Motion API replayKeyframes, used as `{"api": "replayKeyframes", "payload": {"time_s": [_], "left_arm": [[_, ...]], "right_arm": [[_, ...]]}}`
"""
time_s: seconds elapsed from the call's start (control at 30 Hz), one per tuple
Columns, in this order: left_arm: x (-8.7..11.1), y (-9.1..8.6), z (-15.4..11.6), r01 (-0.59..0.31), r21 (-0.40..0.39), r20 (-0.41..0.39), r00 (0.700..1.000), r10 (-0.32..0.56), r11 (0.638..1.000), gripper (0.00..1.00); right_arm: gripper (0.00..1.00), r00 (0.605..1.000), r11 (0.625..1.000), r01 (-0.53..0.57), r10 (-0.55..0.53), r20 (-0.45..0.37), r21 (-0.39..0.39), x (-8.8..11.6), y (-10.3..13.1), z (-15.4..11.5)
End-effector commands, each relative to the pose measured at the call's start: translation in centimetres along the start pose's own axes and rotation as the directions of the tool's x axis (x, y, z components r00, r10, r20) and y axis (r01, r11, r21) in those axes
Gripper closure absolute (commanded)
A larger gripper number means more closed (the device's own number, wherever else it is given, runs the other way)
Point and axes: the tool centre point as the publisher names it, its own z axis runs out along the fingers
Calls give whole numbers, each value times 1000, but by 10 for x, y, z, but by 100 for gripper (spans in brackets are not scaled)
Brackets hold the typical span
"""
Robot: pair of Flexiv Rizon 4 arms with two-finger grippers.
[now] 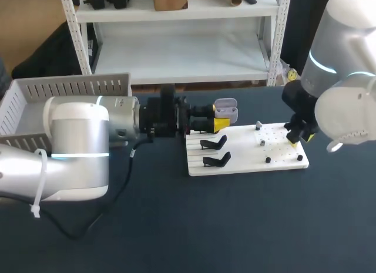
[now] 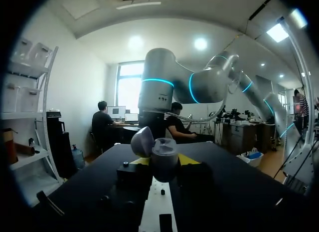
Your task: Pick up each earbud case from the left stands, insert the matching earbuds, close the lid, and place the case in the box.
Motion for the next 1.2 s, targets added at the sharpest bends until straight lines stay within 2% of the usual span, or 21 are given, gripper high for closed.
{"api": "replayKeyframes", "payload": {"time_s": [0.03,0.33,0.53,0.67,0.7,0.73,0.93,1.2], "left_arm": [[1,0,0,-2,-2,3,1000,2,1000,100],[1,0,0,-2,-2,3,1000,2,1000,100],[1,0,0,-2,-2,3,1000,2,1000,100],[1,0,0,-2,-2,3,1000,2,1000,100],[1,0,0,-2,-2,3,1000,2,1000,100],[1,0,0,-2,-2,3,1000,2,1000,100],[1,0,0,-2,-2,3,1000,2,1000,100],[1,0,0,-2,-2,3,1000,2,1000,100]], "right_arm": [[58,1000,1000,2,-2,-3,9,-3,1,1],[60,1000,1000,9,-9,-3,22,-5,0,0],[69,1000,999,11,-11,-14,34,-6,-1,0],[85,1000,999,13,-12,-25,37,-5,1,-1],[96,1000,999,13,-12,-26,38,-5,1,-1],[100,1000,999,12,-11,-27,39,-5,1,-1],[100,999,998,-2,6,-53,64,-2,4,-7],[100,997,995,-38,44,-66,97,2,17,-50]]}}
